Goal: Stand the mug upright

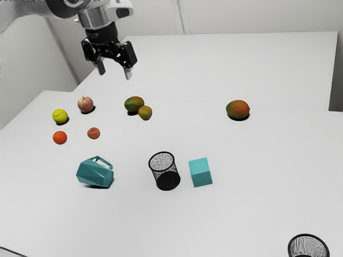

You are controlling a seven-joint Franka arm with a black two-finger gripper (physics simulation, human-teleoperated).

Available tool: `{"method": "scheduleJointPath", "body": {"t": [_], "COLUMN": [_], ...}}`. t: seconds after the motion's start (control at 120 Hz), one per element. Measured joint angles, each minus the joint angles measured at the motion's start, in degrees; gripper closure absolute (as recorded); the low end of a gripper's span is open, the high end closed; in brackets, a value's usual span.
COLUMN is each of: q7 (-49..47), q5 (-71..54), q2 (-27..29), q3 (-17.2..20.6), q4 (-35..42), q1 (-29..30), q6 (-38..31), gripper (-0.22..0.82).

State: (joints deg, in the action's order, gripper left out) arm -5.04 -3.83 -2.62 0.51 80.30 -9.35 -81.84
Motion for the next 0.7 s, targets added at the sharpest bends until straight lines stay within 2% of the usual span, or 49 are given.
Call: {"method": "scheduleJointPath", "body": {"t": [0.133,0.233,0.267,0.358,0.4,0.458,0.508,0.608,0.7], "q7": [0.58,1.34,2.28,5.89,7.83,10.86,13.78,20.09,26.19], "q5": [2.04,5.77,7.58,12.49,14.84,18.83,22.69,29.94,35.70], "q2": [3.51,6.97,7.66,8.54,8.53,6.97,3.77,-2.38,-7.48], "q3": [-3.64,-8.30,-9.91,-13.71,-16.02,-20.22,-22.15,-23.26,-23.15], "q4": [7.75,19.06,21.61,25.99,27.39,28.40,28.61,28.24,28.24], "q1": [-3.10,-5.03,-2.61,8.71,11.62,12.91,14.99,20.19,21.98], "q6": [-2.44,-5.15,-6.21,-8.61,-9.40,-10.31,-11.04,-12.25,-12.93], "gripper": [0.00,0.00,0.00,0.00,0.00,0.00,0.00,0.00,0.00]}}
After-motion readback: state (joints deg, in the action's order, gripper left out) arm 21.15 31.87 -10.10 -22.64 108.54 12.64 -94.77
